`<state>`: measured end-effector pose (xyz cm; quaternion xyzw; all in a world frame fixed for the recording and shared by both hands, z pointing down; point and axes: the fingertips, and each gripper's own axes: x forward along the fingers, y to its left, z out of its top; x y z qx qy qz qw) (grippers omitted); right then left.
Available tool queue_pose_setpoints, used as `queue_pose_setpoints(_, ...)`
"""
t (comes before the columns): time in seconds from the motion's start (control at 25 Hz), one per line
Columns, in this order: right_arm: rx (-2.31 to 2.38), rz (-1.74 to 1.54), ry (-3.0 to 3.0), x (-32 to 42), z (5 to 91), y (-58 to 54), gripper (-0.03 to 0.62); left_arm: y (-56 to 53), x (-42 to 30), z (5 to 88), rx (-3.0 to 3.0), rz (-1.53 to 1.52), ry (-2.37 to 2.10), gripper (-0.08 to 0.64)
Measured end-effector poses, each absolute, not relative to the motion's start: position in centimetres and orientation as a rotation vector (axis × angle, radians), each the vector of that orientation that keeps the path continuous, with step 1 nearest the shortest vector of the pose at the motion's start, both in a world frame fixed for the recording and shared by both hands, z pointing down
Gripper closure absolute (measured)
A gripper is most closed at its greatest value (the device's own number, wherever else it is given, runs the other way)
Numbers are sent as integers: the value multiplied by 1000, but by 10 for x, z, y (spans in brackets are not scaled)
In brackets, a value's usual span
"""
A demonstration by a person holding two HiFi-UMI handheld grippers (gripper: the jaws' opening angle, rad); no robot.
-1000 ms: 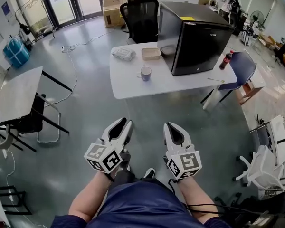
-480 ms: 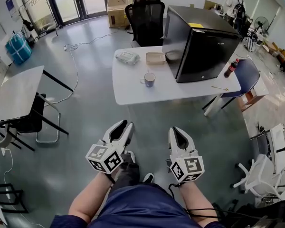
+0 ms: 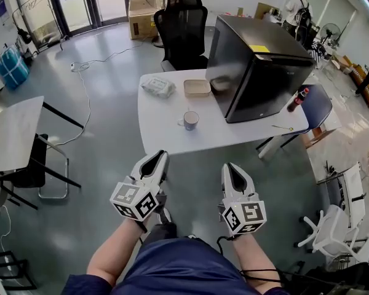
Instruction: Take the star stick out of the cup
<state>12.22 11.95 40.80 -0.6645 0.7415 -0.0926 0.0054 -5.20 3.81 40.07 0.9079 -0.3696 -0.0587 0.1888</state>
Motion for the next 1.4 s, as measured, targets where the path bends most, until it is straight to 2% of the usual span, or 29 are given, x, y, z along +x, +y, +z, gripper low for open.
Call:
queue_pose_setpoints(0.08,-2105,-273,2303,125,405,100,586,13,-55,394,2604,-167,-1053,552)
queue_pose_setpoints(0.68,-2183,-142,2321,125,396,-23,586,-123,-83,395,2710,-158,-1186,552)
queue_pose_setpoints(1.4,-1954,-334,2540,186,456,-139,586,-201,-2,467,2592,168,-1223,551)
